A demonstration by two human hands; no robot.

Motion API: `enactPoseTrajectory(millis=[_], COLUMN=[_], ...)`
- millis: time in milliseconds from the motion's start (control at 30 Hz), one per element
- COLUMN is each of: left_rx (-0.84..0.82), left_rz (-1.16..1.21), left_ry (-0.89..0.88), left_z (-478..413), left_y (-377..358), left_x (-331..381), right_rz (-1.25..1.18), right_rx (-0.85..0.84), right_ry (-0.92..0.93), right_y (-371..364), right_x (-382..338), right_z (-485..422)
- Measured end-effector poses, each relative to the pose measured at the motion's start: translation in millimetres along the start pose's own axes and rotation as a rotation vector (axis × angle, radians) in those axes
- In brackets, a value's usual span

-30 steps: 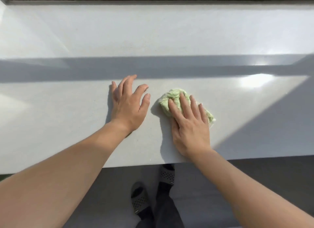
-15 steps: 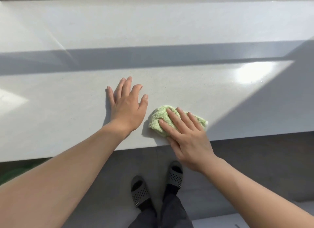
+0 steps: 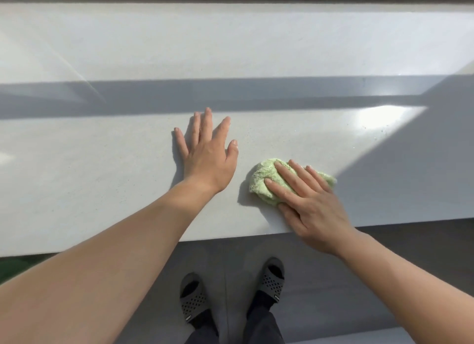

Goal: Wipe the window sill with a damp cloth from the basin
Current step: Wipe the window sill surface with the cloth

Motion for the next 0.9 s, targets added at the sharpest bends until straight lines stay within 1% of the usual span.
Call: enactPoseTrajectory(millis=[33,133,167,200,233,267,333,367,400,433,467,567,600,633,667,733,767,800,833,867,900], left_rx=[-0.005,0.002,0.01,0.017,0.021,0.024,0.027,0.026,0.025,0.025,0.025,0.019,0.015,0.008,0.0,-0.006,-0.001,0.013,0.036,0.063,0.086], left_rz=[0.006,0.002,-0.024,-0.052,-0.073,-0.089,-0.123,-0.143,-0.162,-0.176,-0.186,-0.204,-0.21,-0.214,-0.21,-0.174,-0.152,-0.135,-0.122,-0.11,-0.096], left_ry=[0.036,0.12,0.137,0.149,0.153,0.152,0.15,0.156,0.165,0.172,0.176,0.177,0.181,0.183,0.185,0.19,0.19,0.184,0.172,0.161,0.153], left_z=[-4.9,-17.0,-18.0,-17.9,-16.9,-15.4,-13.8,-13.6,-13.2,-12.5,-10.2,-3.4,-3.1,-2.4,-2.0,-3.1,-4.2,-5.7,-7.7,-10.7,-14.1], left_y=[-2.0,-5.6,-6.9,-7.9,-8.9,-9.3,-9.5,-9.4,-9.3,-9.4,-8.7,-8.3,-8.2,-7.9,-7.5,-5.2,-3.1,-0.9,1.5,3.8,6.1], left_x=[4.6,21.1,24.9,27.0,28.3,28.8,29.6,30.0,31.2,32.6,33.5,35.7,35.6,36.2,37.4,39.0,38.7,37.6,35.9,33.9,31.8], right_rz=[-0.005,-0.086,-0.092,-0.078,-0.061,-0.051,-0.047,-0.045,-0.044,-0.04,-0.036,-0.085,-0.098,-0.093,-0.084,-0.074,-0.073,-0.079,-0.081,-0.078,-0.073], right_rx=[0.051,0.178,0.201,0.213,0.206,0.178,0.082,0.026,-0.015,-0.028,-0.015,0.098,0.118,0.125,0.119,0.053,0.005,-0.04,-0.059,-0.05,-0.021], right_ry=[-0.073,-0.446,-0.524,-0.542,-0.491,-0.381,-0.1,0.006,0.065,0.069,0.018,-0.327,-0.409,-0.42,-0.351,-0.079,0.038,0.104,0.11,0.065,-0.02], right_y=[6.9,24.2,24.1,21.4,17.2,12.2,5.9,8.2,13.9,20.2,26.9,40.8,39.5,35.9,30.6,22.0,21.8,25.3,30.2,35.2,40.8], right_x=[17.3,58.2,60.5,56.9,50.5,42.8,34.7,38.7,50.6,65.2,77.2,99.5,96.0,87.0,74.9,56.2,55.5,62.6,75.1,89.5,105.0], right_z=[-9.9,-51.9,-62.8,-69.0,-69.8,-65.0,-47.2,-42.9,-46.8,-57.6,-72.7,-126.8,-140.1,-146.3,-145.5,-130.1,-123.0,-123.2,-130.0,-141.8,-156.9])
Point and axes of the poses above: each hand's wrist, its own z-axis away from the middle knuckle, its own y-axis out of the back of the hand, x = y × z, the point moved 1 cm from there along -z, towards the middle knuckle, and after that the axes turned 10 degrees about -z, right-handed, at the moved point
